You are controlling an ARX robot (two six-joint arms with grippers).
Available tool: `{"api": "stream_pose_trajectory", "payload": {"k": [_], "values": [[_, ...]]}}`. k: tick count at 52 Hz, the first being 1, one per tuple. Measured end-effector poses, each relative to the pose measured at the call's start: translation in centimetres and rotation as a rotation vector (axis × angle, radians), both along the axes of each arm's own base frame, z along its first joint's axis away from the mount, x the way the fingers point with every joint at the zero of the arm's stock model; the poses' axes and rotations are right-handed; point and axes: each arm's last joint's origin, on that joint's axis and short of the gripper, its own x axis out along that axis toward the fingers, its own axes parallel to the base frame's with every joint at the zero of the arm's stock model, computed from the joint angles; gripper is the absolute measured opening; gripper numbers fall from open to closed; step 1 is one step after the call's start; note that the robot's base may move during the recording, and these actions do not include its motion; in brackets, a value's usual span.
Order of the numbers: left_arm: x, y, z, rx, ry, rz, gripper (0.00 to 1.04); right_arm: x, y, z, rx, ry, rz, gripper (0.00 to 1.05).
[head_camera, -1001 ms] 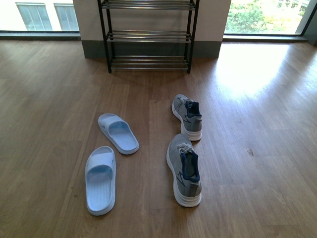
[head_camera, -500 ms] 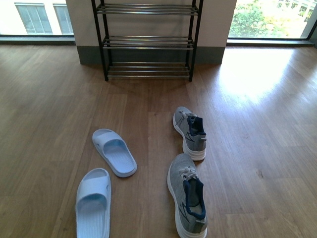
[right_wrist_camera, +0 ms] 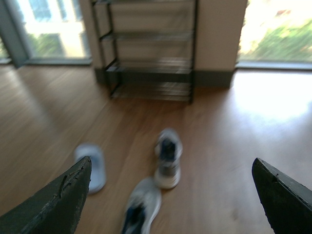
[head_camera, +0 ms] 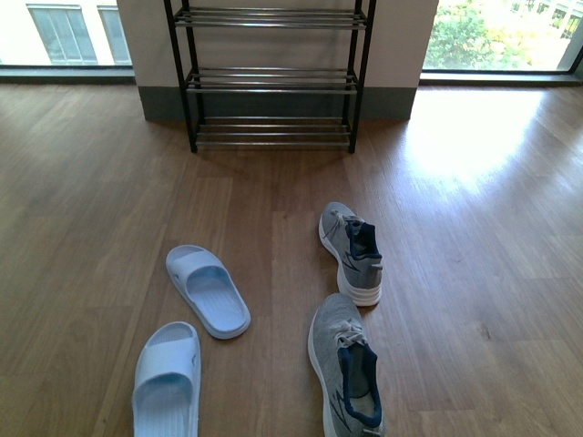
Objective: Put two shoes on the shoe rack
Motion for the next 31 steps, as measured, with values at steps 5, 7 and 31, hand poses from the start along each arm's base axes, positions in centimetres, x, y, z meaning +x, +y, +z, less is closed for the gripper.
{"api": "stream_pose_trajectory", "payload": {"k": [5,7,31], "values": [[0.0,0.0,0.0,0.000,0.000,0.000,0.95,1.2,-0.3,0.0,0.036,0.148,0.071,0.96],[0.0,0.0,0.0,0.000,0.000,0.000,0.95,1.8,-0.4,0.4,0.037,0.178,0.067,0.96],[0.0,0.0,0.0,0.000,0.000,0.000,0.95,16.3,0.5,-5.8,-0.107,0.625,0.055,0.96]]}}
